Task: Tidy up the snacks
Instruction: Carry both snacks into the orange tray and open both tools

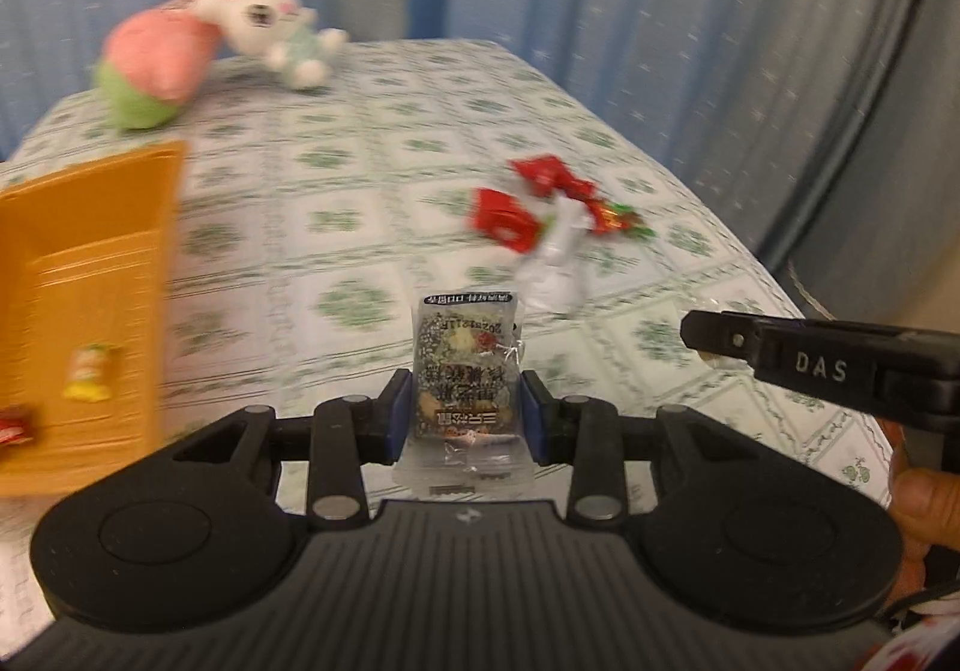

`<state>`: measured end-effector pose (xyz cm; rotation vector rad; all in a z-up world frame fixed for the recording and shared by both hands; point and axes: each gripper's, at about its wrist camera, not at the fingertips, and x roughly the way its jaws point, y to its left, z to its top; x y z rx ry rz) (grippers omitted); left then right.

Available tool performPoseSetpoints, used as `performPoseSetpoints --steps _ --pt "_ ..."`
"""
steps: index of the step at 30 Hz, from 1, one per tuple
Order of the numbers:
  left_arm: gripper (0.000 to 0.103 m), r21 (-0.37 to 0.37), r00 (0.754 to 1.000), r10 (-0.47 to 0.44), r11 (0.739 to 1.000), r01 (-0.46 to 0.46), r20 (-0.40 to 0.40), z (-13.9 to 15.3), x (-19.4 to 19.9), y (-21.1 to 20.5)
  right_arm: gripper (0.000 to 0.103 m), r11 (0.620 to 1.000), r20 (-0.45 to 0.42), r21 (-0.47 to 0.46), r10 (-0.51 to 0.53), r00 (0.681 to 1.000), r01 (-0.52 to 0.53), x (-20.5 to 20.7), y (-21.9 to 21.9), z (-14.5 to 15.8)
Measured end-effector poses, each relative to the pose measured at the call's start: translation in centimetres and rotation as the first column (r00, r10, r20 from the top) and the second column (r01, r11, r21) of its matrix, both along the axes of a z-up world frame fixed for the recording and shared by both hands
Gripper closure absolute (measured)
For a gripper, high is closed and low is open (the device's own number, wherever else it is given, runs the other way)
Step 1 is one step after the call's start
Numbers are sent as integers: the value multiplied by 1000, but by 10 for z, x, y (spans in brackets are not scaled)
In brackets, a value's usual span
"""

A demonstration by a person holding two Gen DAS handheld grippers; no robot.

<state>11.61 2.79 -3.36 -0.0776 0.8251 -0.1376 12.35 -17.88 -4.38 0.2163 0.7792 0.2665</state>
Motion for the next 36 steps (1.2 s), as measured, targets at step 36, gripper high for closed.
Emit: performPoseSetpoints --steps 36 --pt "69 63 957 288 955 -289 19 32 -45 220 82 913 28 9 409 912 -409 15 243 36"
